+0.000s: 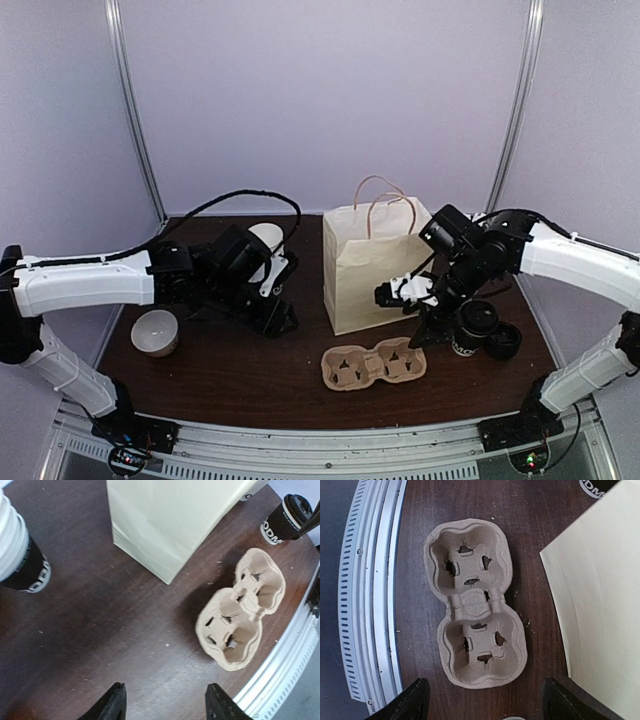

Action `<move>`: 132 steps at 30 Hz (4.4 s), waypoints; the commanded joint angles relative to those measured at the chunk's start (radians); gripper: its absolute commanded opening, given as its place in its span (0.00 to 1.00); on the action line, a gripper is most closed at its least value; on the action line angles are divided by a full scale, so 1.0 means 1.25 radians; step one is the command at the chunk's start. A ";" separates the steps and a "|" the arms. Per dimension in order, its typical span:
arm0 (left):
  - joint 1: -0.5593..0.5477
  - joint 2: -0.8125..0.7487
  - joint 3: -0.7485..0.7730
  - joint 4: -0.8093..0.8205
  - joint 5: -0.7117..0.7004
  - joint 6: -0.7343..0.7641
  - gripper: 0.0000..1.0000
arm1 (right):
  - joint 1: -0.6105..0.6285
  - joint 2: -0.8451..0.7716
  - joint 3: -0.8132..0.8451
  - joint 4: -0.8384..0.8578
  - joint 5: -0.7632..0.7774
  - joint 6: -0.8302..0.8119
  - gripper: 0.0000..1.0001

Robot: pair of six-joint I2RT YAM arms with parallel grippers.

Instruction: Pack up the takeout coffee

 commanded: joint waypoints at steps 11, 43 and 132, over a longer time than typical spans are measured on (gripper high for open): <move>0.252 -0.070 0.048 0.069 -0.132 0.377 0.71 | 0.180 0.169 -0.029 0.151 0.125 0.038 0.74; 0.330 -0.103 -0.023 0.108 -0.026 0.382 0.68 | 0.184 0.273 0.042 0.132 0.132 0.046 0.57; 0.195 0.578 0.959 -0.105 0.278 0.314 0.42 | 0.141 0.063 -0.072 0.060 0.071 0.057 0.28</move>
